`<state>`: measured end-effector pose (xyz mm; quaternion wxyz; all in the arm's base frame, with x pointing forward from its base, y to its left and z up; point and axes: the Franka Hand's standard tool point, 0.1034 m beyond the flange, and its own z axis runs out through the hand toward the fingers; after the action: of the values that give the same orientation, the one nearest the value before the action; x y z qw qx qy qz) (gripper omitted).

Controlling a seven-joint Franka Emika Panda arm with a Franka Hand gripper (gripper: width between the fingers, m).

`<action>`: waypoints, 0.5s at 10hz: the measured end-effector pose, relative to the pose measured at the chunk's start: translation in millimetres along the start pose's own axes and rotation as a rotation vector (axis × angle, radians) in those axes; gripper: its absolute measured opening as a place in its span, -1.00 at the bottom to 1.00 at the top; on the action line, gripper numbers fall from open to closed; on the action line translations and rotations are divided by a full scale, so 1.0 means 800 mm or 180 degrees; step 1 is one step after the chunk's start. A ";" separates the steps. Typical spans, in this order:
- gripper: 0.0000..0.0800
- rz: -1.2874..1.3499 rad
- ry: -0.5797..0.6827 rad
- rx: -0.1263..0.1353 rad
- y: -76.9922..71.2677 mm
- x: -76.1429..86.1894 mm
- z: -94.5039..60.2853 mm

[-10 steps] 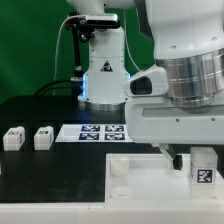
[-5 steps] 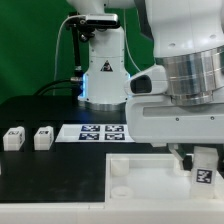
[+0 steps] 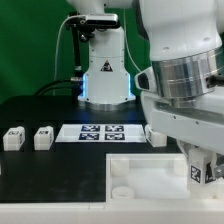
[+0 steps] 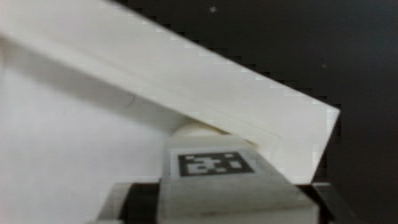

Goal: Assemble one leg

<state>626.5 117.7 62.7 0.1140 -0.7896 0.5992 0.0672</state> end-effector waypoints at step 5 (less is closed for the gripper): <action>-0.26 0.1793 -0.0210 0.0055 -0.003 0.000 0.001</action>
Offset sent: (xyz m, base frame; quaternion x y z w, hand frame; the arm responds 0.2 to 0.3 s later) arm 0.0148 0.0044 0.0057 0.0280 -0.0339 0.3157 0.9478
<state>629.1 118.7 62.3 0.1170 -0.5883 0.7916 0.1169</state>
